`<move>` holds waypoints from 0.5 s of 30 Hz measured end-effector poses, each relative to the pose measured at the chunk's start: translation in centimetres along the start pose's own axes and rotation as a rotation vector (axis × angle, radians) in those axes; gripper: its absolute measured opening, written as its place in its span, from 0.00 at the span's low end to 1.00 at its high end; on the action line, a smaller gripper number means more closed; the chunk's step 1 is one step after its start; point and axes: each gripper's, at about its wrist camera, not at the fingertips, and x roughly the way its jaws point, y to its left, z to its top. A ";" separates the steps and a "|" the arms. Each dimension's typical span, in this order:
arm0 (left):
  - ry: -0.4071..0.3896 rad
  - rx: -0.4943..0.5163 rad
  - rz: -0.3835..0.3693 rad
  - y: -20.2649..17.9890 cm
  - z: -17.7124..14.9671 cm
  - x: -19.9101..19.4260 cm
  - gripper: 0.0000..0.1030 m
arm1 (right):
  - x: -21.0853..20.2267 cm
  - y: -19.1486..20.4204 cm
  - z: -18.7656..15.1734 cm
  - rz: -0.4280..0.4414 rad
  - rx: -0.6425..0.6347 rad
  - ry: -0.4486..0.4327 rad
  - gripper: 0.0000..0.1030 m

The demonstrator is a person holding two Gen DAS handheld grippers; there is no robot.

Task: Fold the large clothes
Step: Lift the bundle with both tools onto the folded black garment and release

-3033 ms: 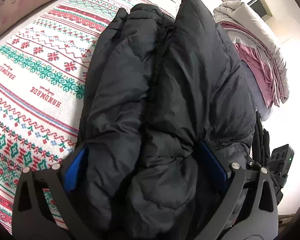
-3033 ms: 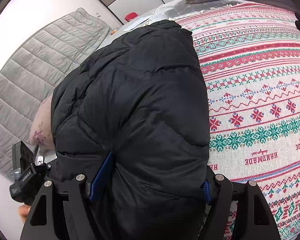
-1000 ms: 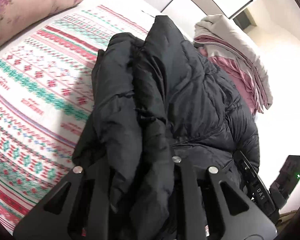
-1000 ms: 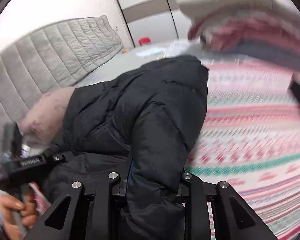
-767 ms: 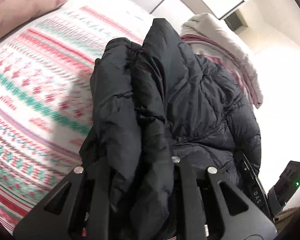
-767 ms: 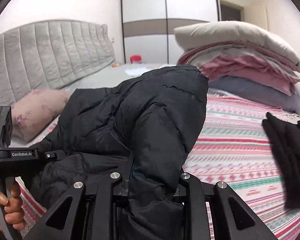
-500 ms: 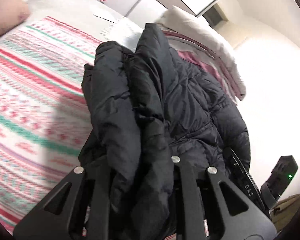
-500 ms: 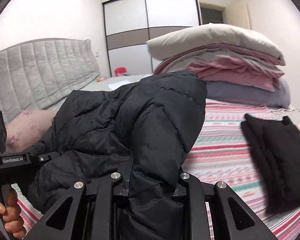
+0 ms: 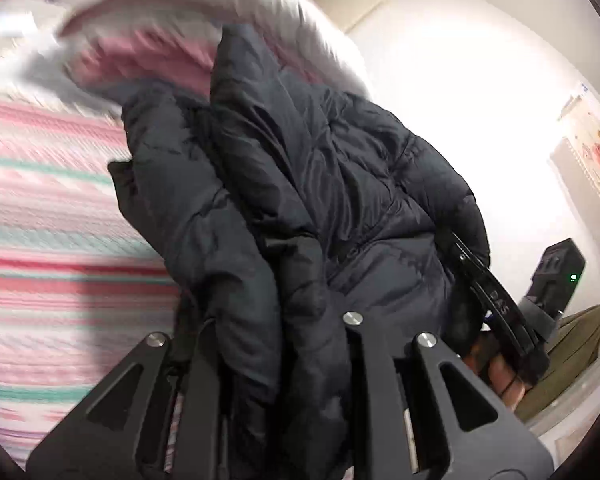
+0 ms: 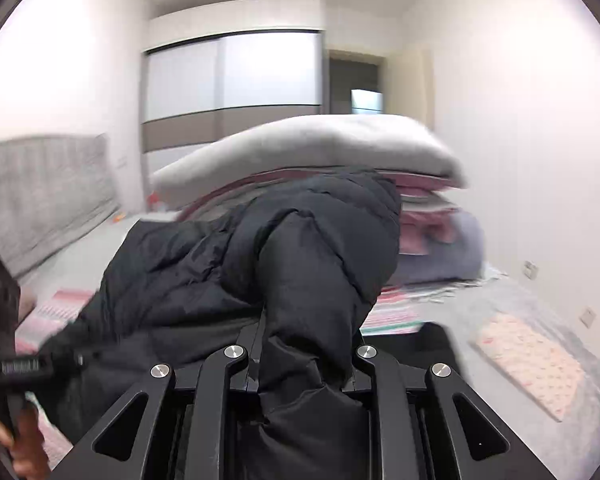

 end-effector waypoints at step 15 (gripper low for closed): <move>0.222 -0.155 -0.068 6.3 -4.7 5.7 0.53 | 1.1 -21.3 -12.7 -0.231 0.752 0.177 0.76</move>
